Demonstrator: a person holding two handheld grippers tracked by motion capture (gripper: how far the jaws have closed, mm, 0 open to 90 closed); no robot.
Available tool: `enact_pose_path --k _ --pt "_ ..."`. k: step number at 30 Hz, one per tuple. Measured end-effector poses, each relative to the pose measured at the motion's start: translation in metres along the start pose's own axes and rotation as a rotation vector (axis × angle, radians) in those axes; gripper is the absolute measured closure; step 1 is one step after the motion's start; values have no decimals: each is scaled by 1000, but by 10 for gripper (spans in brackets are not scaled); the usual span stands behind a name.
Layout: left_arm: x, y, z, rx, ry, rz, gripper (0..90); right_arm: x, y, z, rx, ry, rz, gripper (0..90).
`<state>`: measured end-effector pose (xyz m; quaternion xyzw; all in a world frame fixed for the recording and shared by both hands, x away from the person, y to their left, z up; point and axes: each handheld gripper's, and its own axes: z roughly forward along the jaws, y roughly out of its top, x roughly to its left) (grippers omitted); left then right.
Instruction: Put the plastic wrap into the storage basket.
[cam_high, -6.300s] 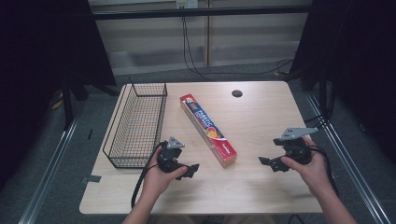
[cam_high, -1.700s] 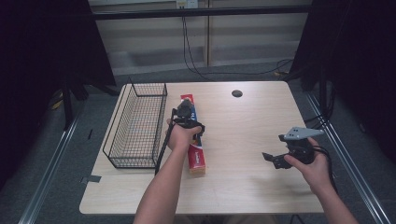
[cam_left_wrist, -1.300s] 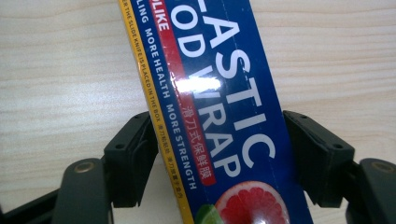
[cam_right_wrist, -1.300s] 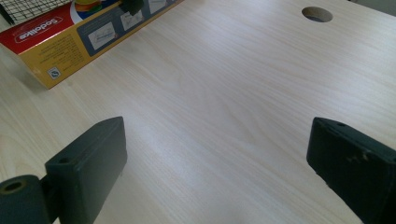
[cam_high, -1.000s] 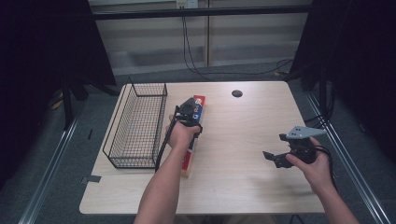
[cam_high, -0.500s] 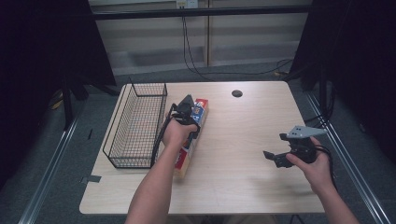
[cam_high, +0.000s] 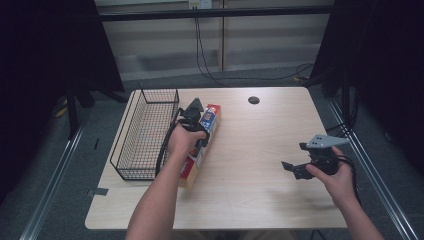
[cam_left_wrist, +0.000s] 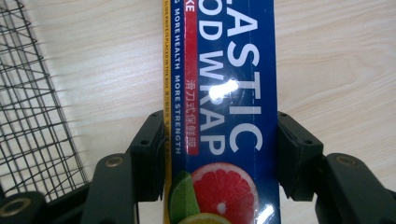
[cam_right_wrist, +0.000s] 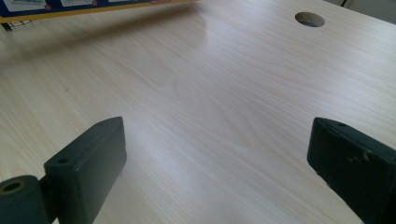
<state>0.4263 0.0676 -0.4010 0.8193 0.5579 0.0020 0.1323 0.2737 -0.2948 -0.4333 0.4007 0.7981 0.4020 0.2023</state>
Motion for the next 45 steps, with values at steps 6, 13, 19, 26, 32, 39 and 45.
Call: enact_pose_path --k 6,13,19,26,32,39,45 --pt "2 -2 -8 6 -6 -4 441 0 0 0 -3 0 -5 43" --pt "3 -1 -17 8 2 -2 442 1 1 0 -1 -4 -7 42" --pt "6 -1 -27 7 -1 3 442 1 1 0 -1 -3 -9 42" --pt "9 -1 -36 0 -1 -5 442 1 0 0 2 5 -6 40" --pt "11 -2 -40 -1 7 -14 442 1 0 0 -1 13 -4 38" --pt "15 -2 -49 -13 8 -23 442 1 0 1 -7 19 0 36" --pt "18 -3 -55 -20 11 -34 442 2 1 1 -7 22 -2 35"
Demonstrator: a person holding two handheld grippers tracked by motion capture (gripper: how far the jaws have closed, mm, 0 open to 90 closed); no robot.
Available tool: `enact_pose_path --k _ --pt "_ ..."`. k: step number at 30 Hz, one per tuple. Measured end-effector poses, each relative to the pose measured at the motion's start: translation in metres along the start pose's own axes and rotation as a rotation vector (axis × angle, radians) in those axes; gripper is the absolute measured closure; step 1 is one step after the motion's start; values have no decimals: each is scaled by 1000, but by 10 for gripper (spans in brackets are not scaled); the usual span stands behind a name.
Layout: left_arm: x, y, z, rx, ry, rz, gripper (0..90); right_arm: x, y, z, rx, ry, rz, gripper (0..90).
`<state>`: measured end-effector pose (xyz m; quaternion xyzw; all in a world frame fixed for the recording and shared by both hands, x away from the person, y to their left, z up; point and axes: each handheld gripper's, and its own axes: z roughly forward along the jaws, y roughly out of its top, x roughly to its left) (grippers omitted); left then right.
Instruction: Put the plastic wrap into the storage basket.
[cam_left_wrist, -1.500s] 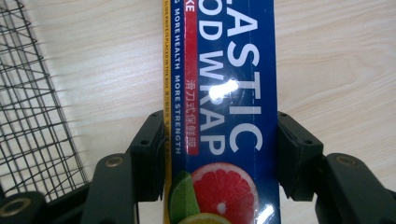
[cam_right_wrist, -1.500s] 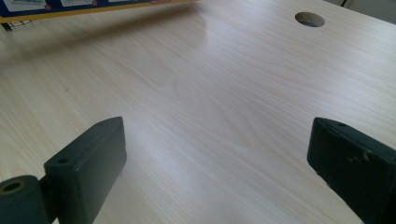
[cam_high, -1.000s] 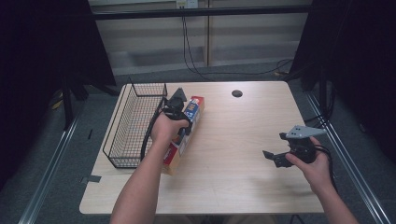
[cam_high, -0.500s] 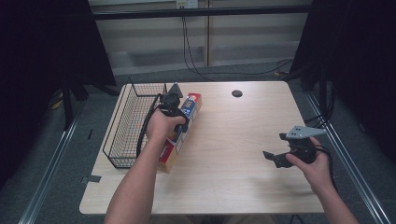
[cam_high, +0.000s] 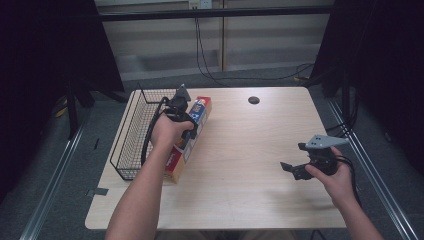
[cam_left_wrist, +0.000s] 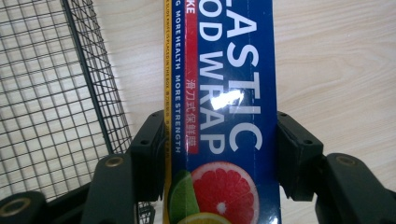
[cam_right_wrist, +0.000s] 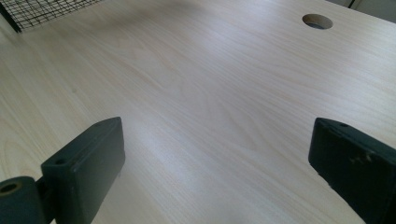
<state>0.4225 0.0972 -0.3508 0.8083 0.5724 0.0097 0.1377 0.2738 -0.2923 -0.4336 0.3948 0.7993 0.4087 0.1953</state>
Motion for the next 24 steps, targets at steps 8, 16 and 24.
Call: enact_pose_path --k 8,16,24 --pt "4 0 -6 -4 3 -8 442 0 0 0 -2 -2 1 35" --pt "7 0 -12 -8 -2 -9 442 0 1 -1 -2 -9 1 35" --pt "13 -2 -19 -9 2 -25 442 0 1 0 -5 -4 1 35"
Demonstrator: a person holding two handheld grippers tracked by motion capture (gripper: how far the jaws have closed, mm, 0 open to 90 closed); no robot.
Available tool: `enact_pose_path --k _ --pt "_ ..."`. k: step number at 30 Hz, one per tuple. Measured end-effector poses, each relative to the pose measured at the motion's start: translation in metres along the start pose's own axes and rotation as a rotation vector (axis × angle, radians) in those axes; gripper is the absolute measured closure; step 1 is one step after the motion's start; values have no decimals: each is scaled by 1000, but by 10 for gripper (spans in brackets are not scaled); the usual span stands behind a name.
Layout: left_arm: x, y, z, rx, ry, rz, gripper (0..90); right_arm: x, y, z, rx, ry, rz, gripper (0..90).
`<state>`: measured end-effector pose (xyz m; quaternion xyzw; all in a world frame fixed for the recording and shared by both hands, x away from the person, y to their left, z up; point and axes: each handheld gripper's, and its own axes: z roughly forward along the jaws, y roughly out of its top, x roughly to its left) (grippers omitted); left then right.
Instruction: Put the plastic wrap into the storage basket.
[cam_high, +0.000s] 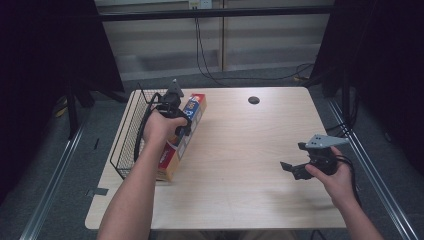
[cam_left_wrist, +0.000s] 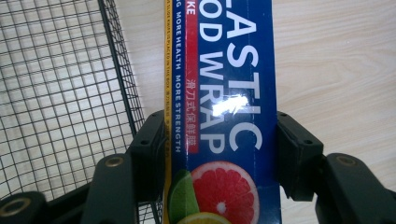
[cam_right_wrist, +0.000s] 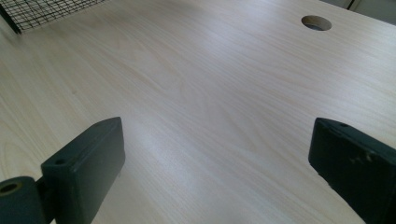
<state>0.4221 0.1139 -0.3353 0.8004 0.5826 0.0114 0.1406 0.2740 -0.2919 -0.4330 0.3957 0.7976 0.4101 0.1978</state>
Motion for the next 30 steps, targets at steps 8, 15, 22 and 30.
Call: enact_pose_path --k 8,15,22,30 --pt "6 -2 -5 0 1 -14 441 1 1 0 1 -1 -4 35" --pt "11 -2 -9 -5 -1 -24 441 1 0 1 3 -4 -7 35" --pt "16 -3 -14 -13 11 -33 441 0 1 0 3 -2 -2 35" --pt "20 -4 -17 -20 5 -43 440 0 0 0 1 -2 -1 35"
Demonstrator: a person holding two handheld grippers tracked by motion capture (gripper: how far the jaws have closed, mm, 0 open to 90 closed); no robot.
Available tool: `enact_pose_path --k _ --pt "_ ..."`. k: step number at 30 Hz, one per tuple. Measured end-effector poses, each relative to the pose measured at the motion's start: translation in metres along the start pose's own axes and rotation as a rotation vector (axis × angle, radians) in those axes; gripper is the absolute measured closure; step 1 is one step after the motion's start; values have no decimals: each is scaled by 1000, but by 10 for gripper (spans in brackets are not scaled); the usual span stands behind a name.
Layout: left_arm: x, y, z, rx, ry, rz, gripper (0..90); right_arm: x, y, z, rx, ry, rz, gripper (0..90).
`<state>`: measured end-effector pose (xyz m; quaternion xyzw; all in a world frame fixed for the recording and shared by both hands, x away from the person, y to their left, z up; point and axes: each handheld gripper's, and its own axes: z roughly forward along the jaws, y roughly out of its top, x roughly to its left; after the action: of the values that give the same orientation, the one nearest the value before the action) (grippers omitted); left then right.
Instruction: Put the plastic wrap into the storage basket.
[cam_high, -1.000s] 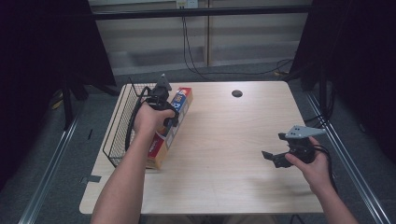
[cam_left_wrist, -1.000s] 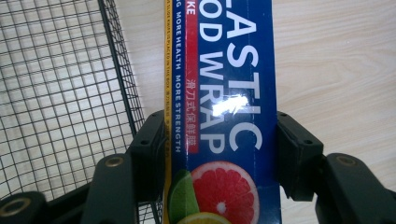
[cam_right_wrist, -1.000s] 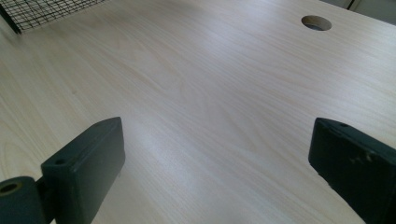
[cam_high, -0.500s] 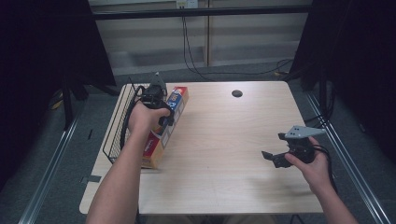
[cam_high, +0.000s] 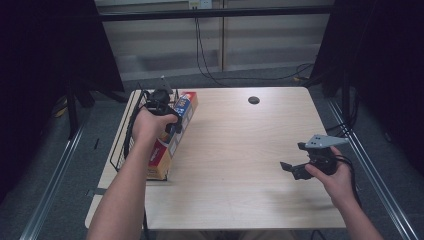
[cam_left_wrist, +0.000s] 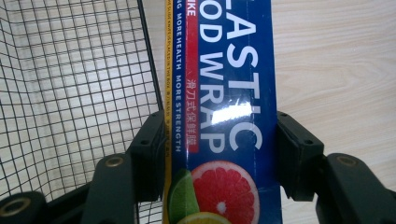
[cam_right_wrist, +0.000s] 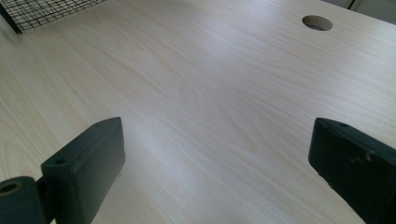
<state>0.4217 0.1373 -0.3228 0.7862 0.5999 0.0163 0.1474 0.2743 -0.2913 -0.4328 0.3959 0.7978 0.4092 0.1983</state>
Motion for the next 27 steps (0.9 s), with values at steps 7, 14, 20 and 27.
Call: enact_pose_path --k 7,14,20,27 --pt "5 -1 -4 -3 11 -17 441 -1 0 0 -2 3 -2 35" --pt "10 -3 -6 -12 16 -30 441 1 0 0 2 3 -8 36" --pt "16 -4 -8 -9 17 -37 440 1 0 1 4 1 -10 36" --pt "24 -7 -9 -5 22 -63 441 1 0 0 4 3 -10 36"
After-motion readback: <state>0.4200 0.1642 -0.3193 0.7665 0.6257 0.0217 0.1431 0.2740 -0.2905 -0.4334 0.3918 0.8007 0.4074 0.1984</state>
